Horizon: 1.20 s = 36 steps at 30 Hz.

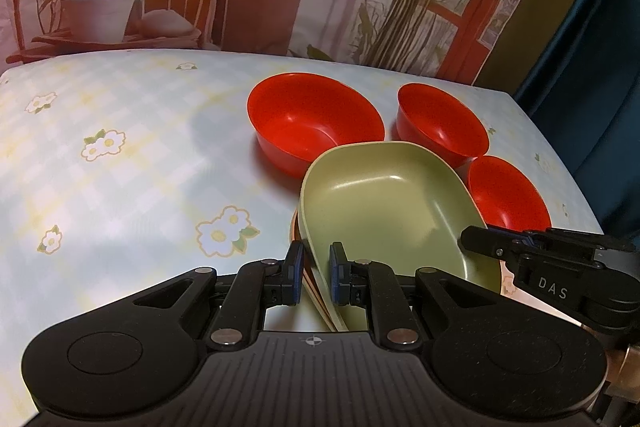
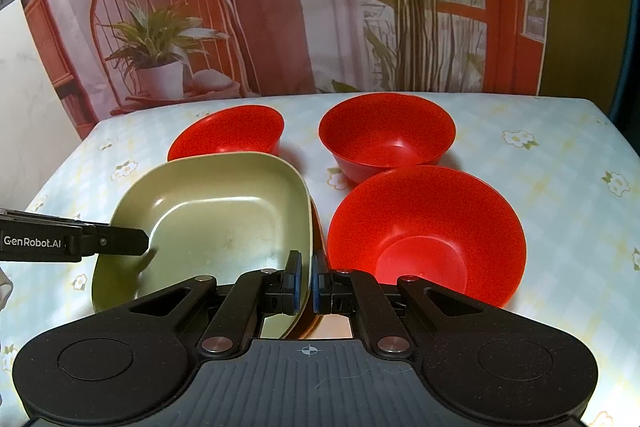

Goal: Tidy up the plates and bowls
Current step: 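Hold the stacked plates' rim with the left tool and align the stack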

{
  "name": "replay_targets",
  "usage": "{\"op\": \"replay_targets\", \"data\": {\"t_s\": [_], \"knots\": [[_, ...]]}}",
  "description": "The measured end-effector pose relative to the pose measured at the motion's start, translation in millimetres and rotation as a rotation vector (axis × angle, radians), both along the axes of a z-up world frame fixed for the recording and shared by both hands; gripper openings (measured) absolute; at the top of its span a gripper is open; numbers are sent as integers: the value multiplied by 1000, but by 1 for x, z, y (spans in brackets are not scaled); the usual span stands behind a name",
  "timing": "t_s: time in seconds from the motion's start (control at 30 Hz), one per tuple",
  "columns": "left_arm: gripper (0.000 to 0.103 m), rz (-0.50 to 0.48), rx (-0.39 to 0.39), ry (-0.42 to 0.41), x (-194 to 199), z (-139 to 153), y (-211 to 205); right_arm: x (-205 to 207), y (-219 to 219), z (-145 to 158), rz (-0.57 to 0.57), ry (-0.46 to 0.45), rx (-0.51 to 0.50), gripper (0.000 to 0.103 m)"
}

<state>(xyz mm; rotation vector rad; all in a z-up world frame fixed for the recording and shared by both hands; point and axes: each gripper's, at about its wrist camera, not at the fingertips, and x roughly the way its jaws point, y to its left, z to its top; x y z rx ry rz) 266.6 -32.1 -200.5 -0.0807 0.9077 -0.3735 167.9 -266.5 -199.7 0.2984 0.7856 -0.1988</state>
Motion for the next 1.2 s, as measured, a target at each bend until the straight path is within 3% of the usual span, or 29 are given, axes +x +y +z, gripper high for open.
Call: {"op": "replay_targets", "data": {"t_s": [0.67,1.2], "knots": [[15,-16,74,-47,-3,1,-8,-1,1,1,2,-7,-13,4],[17,-5,55,-48,-16,-3,-3,4,3,9,33,-19,-111,2]]}}
